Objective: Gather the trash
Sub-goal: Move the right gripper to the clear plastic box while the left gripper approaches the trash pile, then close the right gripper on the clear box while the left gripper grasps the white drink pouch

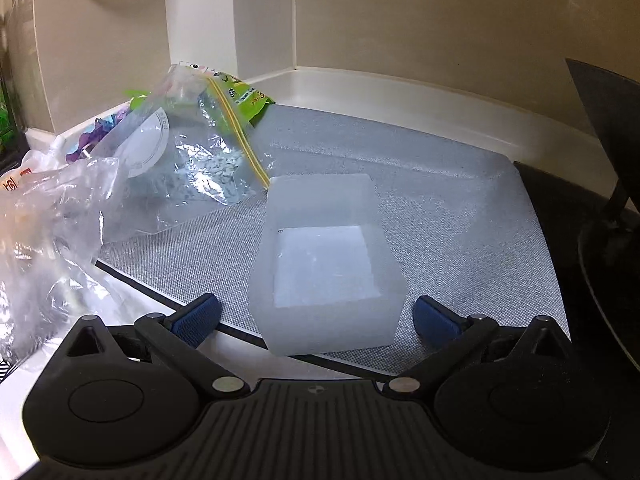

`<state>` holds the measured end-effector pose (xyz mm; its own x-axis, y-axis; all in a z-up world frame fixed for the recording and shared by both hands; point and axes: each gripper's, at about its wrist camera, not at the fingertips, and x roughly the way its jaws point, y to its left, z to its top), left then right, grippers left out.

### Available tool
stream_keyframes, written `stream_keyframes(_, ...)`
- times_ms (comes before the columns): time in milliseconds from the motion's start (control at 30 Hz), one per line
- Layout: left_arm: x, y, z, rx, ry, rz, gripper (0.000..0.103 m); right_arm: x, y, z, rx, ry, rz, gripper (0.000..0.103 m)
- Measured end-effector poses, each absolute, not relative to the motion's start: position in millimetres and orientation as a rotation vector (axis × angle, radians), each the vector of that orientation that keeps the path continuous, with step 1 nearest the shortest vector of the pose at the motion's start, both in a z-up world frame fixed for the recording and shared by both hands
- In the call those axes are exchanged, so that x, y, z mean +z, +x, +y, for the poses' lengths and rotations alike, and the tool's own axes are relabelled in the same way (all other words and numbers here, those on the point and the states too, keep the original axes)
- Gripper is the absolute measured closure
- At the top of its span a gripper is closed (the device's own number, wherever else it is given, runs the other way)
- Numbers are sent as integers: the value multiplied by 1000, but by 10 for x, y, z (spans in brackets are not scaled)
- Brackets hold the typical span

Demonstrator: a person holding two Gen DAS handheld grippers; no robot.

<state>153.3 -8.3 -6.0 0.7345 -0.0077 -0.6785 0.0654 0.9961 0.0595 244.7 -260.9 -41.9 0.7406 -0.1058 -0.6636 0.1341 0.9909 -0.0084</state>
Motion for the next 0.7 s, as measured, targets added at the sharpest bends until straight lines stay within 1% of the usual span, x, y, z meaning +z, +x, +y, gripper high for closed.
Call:
stream_keyframes(233,-160,2003,-203,-72,-3,775,0,-389,2404,-2690,-153,55,728,0)
stream_keyframes(400,-15,2185,145,-6,-89,744,0,-393,2399,-2685,-155,51,727,0)
stream_keyframes(567,211,2586,426,83,-148,706,0,-393,2400,-2686,-155,51,728,0)
stream_keyframes(700,141,2988,417,92,-131,747,0,-393,2400,-2686,-155,51,728,0)
